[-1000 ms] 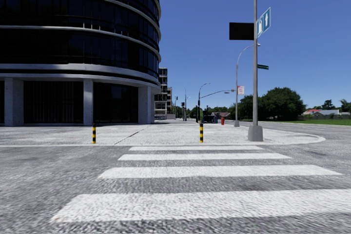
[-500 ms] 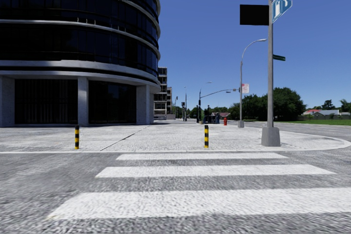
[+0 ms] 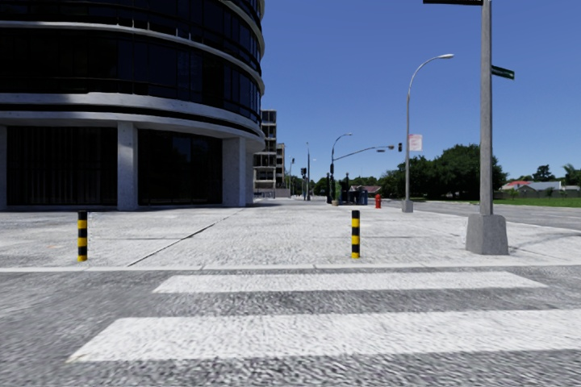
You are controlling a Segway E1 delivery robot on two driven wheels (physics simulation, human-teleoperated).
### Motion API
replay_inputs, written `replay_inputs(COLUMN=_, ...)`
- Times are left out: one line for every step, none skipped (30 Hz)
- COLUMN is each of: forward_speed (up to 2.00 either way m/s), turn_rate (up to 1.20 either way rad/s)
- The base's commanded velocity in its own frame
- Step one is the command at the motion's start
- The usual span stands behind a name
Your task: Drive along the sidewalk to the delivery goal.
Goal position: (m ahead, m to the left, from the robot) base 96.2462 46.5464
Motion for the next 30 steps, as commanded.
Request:
replay_inputs(forward_speed=2.0, turn_rate=0.0)
replay_inputs(forward_speed=2.0, turn_rate=0.0)
replay_inputs(forward_speed=2.0, turn_rate=0.0)
replay_inputs(forward_speed=2.0, turn_rate=0.0)
replay_inputs(forward_speed=2.0, turn_rate=0.0)
replay_inputs(forward_speed=2.0, turn_rate=0.0)
replay_inputs(forward_speed=2.0, turn_rate=0.0)
replay_inputs(forward_speed=2.0, turn_rate=0.0)
replay_inputs(forward_speed=2.0, turn_rate=0.0)
replay_inputs(forward_speed=2.0, turn_rate=0.0)
replay_inputs(forward_speed=2.0, turn_rate=0.0)
replay_inputs(forward_speed=2.0, turn_rate=0.0)
replay_inputs(forward_speed=2.0, turn_rate=0.0)
replay_inputs(forward_speed=2.0, turn_rate=0.0)
replay_inputs(forward_speed=2.0, turn_rate=0.0)
replay_inputs(forward_speed=2.0, turn_rate=0.0)
replay_inputs(forward_speed=2.0, turn_rate=0.0)
replay_inputs(forward_speed=2.0, turn_rate=0.0)
replay_inputs(forward_speed=2.0, turn_rate=0.0)
replay_inputs(forward_speed=2.0, turn_rate=0.0)
replay_inputs(forward_speed=2.0, turn_rate=0.0)
replay_inputs(forward_speed=2.0, turn_rate=0.0)
replay_inputs(forward_speed=2.0, turn_rate=0.0)
replay_inputs(forward_speed=2.0, turn_rate=0.0)
replay_inputs(forward_speed=2.0, turn_rate=0.0)
replay_inputs(forward_speed=2.0, turn_rate=0.0)
replay_inputs(forward_speed=2.0, turn_rate=0.0)
replay_inputs(forward_speed=2.0, turn_rate=0.0)
replay_inputs(forward_speed=2.0, turn_rate=0.0)
replay_inputs(forward_speed=2.0, turn_rate=0.0)
